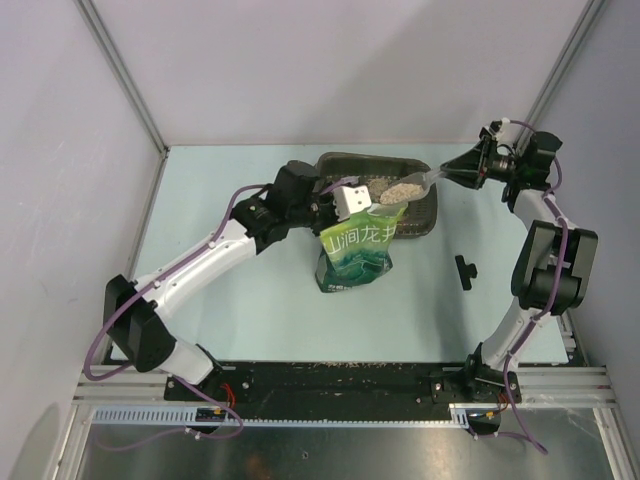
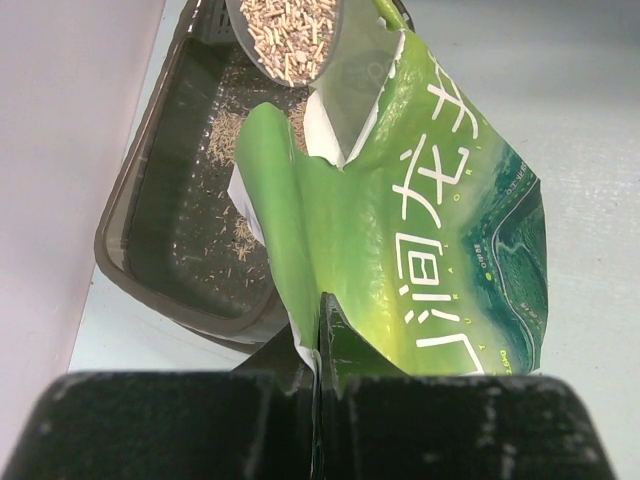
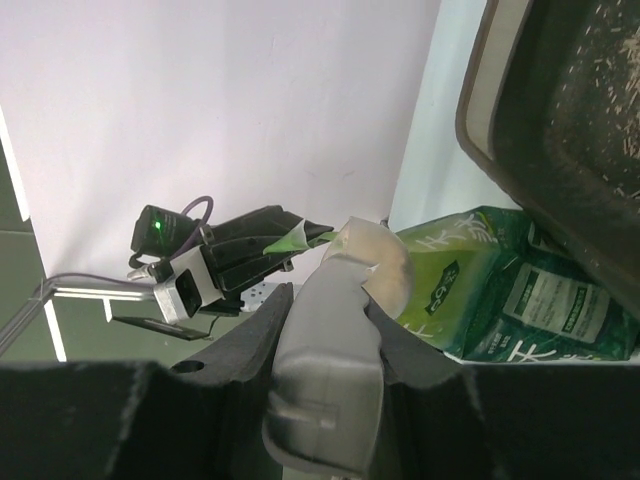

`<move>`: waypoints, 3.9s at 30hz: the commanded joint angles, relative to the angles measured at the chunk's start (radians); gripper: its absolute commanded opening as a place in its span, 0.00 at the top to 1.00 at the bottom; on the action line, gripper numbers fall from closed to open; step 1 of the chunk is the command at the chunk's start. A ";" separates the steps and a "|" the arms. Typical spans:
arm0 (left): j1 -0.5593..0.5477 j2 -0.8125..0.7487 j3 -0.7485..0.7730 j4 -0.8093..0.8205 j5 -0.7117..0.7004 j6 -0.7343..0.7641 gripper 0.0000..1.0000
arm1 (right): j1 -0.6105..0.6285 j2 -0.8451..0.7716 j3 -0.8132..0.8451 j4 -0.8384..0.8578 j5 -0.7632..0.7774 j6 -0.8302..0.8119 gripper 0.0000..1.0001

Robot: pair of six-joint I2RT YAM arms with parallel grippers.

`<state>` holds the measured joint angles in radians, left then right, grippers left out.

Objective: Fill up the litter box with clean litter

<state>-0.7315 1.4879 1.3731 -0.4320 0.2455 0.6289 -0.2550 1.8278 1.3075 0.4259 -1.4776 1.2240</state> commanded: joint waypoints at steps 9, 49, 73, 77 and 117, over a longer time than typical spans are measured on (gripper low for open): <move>0.015 0.011 0.058 0.021 -0.066 0.017 1.00 | -0.010 0.145 0.206 0.057 0.007 0.020 1.00; 0.015 -0.021 0.011 -0.016 -0.063 0.008 1.00 | 0.020 0.323 0.639 -0.880 0.448 -0.934 1.00; 0.017 -0.143 -0.092 -0.011 -0.048 -0.021 1.00 | 0.298 0.312 0.731 -0.916 0.563 -0.971 1.00; 0.015 -0.163 -0.111 -0.011 -0.057 -0.023 1.00 | 0.338 0.366 0.812 -0.872 0.585 -0.933 1.00; 0.017 -0.189 -0.040 0.039 -0.046 -0.124 1.00 | 0.371 -0.229 0.631 -1.426 0.523 -1.517 1.00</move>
<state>-0.7280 1.3735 1.2850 -0.4332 0.2161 0.5308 0.0868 1.6001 1.9347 -0.9546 -0.9894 -0.2119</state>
